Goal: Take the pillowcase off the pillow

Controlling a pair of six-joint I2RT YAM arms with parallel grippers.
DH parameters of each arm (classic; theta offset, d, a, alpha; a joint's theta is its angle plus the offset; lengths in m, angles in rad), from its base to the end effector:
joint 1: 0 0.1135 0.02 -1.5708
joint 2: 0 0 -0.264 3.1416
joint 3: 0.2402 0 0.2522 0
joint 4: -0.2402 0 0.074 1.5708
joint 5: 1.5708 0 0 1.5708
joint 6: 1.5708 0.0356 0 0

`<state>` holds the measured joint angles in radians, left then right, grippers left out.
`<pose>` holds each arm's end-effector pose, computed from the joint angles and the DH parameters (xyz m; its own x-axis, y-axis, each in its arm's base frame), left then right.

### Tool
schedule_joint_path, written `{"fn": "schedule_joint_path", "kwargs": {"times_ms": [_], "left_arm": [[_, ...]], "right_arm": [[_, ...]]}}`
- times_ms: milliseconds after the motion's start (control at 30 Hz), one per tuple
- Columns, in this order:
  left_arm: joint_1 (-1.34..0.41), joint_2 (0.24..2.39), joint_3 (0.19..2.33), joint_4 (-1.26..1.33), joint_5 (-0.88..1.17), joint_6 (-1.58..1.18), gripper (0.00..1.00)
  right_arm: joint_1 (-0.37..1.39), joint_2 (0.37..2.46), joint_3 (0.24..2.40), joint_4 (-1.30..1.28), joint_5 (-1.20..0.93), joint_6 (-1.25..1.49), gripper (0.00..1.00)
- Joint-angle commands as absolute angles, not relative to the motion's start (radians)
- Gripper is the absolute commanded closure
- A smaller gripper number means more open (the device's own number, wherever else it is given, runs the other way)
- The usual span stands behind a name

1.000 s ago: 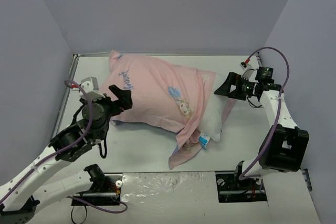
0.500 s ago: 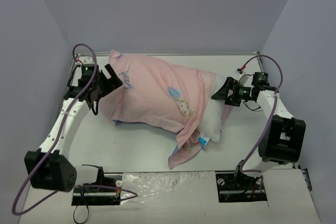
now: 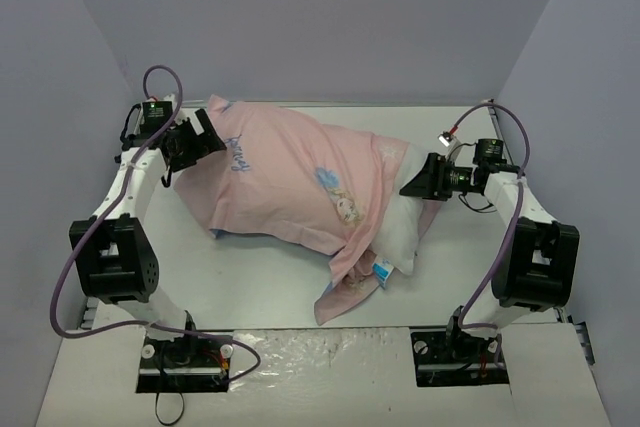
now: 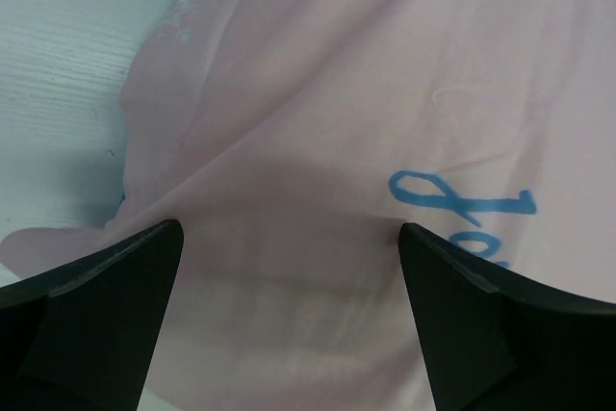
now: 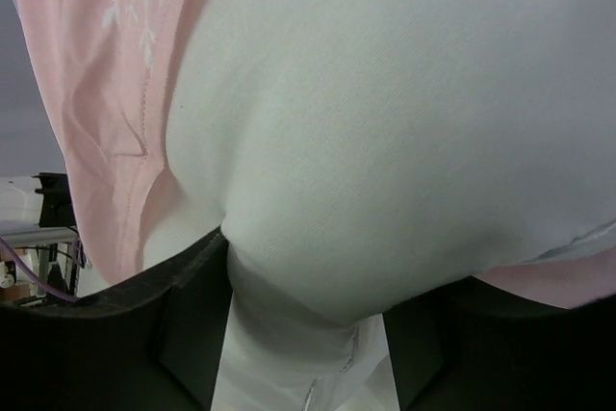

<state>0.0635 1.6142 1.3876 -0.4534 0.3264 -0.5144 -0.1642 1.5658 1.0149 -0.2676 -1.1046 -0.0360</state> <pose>0.3674 0.0119 0.3129 -0.6392 -0.5076 -0.5778 -0.1444 0.8171 -0.5581 0.3212 -0.0210 0.2347 -0.7008 0.0997 -0.7063 -0.5543 0.5472 0.6272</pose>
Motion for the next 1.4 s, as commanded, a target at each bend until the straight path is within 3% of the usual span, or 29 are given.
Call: {"fn": "schedule_joint_path", "kwargs": {"times_ms": [0,167,233,267,300,333,467,533,567,1133,1367], "left_arm": [[0.081,1.652,1.411,-0.422,0.368,-0.382,0.05],[0.083,1.655,1.333,-0.348,0.364,-0.36,0.0],[0.083,1.635,1.29,-0.304,0.354,-0.368,0.14],[0.084,1.631,1.279,-0.29,0.356,-0.371,0.19],[0.086,1.625,1.27,-0.278,0.36,-0.376,0.24],[0.09,1.614,1.252,-0.253,0.373,-0.383,0.4],[0.104,1.563,1.189,-0.193,0.397,-0.417,0.79],[0.112,1.508,1.155,-0.164,0.396,-0.422,0.88],[0.118,1.488,1.122,-0.158,0.387,-0.425,0.97],[0.218,0.86,0.743,-0.334,0.14,-0.577,0.98],[0.218,0.75,0.65,-0.377,0.156,-0.652,0.98]], "right_arm": [[-0.147,1.578,1.043,-0.278,-1.176,-0.08,0.49],[-0.15,1.578,1.048,-0.276,-1.192,-0.092,0.78],[-0.15,1.572,1.049,-0.279,-1.189,-0.095,0.88],[-0.153,1.571,1.052,-0.279,-1.184,-0.095,0.98],[-0.155,1.568,1.055,-0.279,-1.18,-0.097,1.0],[-0.158,1.565,1.058,-0.279,-1.167,-0.098,1.0],[-0.179,1.552,1.069,-0.281,-1.155,-0.11,1.0],[-0.196,1.543,1.071,-0.282,-1.157,-0.11,1.0],[-0.201,1.534,1.072,-0.282,-1.154,-0.113,1.0],[-0.334,1.499,1.238,-0.38,-0.942,-0.262,1.0],[-0.399,1.539,1.223,-0.452,-0.969,-0.339,1.0]]}}
